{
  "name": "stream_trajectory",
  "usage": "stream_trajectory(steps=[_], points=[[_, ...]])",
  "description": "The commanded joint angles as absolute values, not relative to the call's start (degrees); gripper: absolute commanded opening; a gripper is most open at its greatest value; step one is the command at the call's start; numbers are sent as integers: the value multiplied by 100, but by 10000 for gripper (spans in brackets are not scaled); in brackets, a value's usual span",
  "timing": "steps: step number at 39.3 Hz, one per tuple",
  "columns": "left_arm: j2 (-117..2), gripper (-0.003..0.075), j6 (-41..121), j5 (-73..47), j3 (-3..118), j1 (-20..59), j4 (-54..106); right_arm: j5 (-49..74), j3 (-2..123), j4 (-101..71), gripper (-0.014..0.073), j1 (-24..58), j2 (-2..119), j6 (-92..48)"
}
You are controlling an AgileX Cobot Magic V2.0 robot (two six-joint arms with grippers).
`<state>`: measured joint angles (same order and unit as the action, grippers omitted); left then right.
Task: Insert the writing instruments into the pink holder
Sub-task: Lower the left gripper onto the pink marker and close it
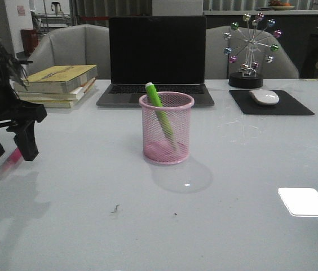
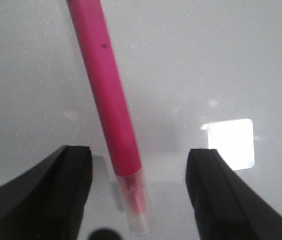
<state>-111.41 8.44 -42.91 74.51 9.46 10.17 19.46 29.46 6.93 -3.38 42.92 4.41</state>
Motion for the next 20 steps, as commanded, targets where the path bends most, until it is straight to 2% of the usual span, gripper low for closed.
stream_trajectory(steps=[1, 20], points=[[-10849, 445, 818, -4320, 7630, 980, 986, 1550, 3099, 776, 358, -372, 4269, 401], [-11308, 445, 818, -4617, 7630, 980, 983, 1550, 3099, 776, 358, -372, 4269, 401]])
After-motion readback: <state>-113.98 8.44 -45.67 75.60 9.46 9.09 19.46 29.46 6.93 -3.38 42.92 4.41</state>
